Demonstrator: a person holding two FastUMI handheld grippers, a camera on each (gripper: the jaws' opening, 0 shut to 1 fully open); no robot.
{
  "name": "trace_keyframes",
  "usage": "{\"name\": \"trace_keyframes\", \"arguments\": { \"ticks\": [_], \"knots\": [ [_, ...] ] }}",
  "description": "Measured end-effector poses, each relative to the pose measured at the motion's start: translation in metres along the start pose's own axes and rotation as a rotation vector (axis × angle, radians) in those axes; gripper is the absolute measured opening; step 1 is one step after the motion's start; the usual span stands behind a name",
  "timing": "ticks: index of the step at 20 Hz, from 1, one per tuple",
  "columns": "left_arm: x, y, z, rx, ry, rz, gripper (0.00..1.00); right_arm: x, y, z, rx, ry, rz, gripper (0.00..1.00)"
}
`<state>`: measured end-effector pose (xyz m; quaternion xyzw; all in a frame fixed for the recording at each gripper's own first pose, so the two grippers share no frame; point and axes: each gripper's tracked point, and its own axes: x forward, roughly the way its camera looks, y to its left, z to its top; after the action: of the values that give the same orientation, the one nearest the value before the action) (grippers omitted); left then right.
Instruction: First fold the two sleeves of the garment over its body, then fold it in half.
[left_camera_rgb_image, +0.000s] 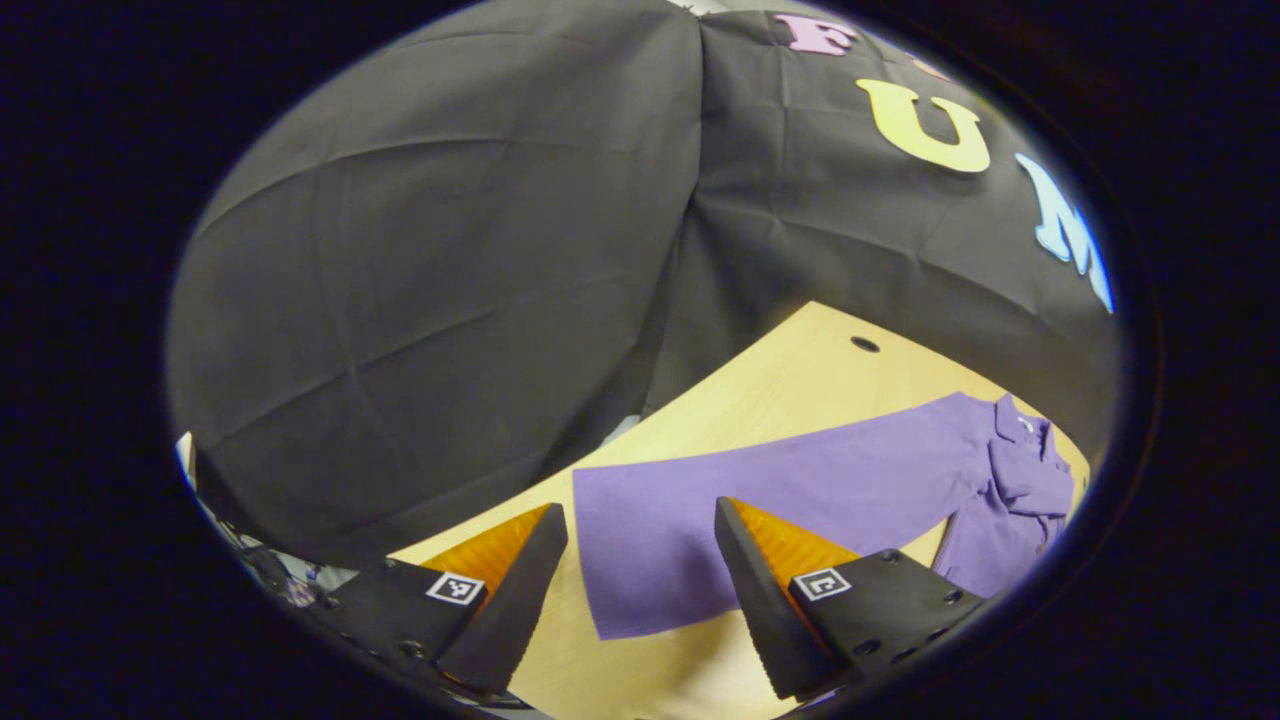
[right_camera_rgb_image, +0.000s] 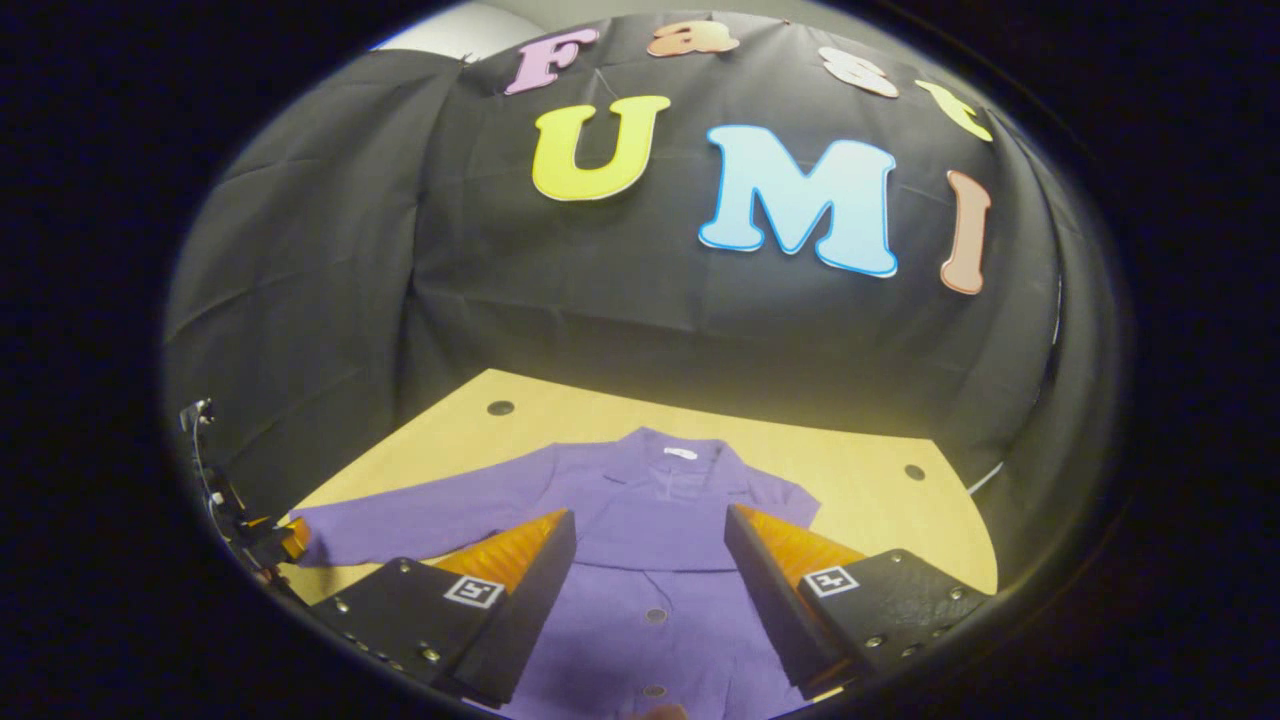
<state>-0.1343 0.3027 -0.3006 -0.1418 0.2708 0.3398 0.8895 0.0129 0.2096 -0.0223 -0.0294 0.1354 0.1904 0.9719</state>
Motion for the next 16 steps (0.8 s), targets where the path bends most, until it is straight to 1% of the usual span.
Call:
{"name": "trace_keyframes", "arguments": {
  "ticks": [2, 4, 5, 6, 9, 10, 11, 12, 16],
  "knots": [
    [0.006, 0.001, -0.007, -0.005, 0.025, -0.005, 0.95, -0.004, 0.002, -0.008, 0.037, 0.02, -0.006, 0.93],
    [0.014, -0.005, -0.016, -0.009, 0.055, -0.023, 0.96, -0.007, 0.006, -0.012, 0.055, 0.031, -0.005, 0.93],
    [0.016, -0.006, -0.021, -0.005, 0.078, -0.017, 0.96, -0.009, 0.007, -0.012, 0.052, 0.031, -0.004, 0.93],
    [0.018, -0.007, -0.022, 0.013, 0.072, -0.014, 0.96, -0.009, 0.007, -0.012, 0.046, 0.031, -0.002, 0.93],
    [0.019, -0.006, -0.023, 0.023, 0.07, 0.009, 0.96, -0.01, 0.008, -0.016, 0.043, 0.043, 0.011, 0.93],
    [0.02, -0.006, -0.024, 0.03, 0.075, 0.018, 0.99, -0.01, 0.006, -0.014, 0.043, 0.041, 0.013, 0.93],
    [0.022, -0.004, -0.026, 0.046, 0.077, 0.036, 0.99, -0.011, 0.005, -0.016, 0.042, 0.041, 0.015, 0.93],
    [0.022, -0.002, -0.026, 0.064, 0.077, 0.049, 0.96, -0.01, 0.004, -0.016, 0.042, 0.043, 0.018, 0.93],
    [0.025, -0.013, -0.024, 0.085, 0.072, 0.01, 0.62, -0.008, -0.001, -0.024, 0.069, 0.061, 0.033, 0.93]
  ]
}}
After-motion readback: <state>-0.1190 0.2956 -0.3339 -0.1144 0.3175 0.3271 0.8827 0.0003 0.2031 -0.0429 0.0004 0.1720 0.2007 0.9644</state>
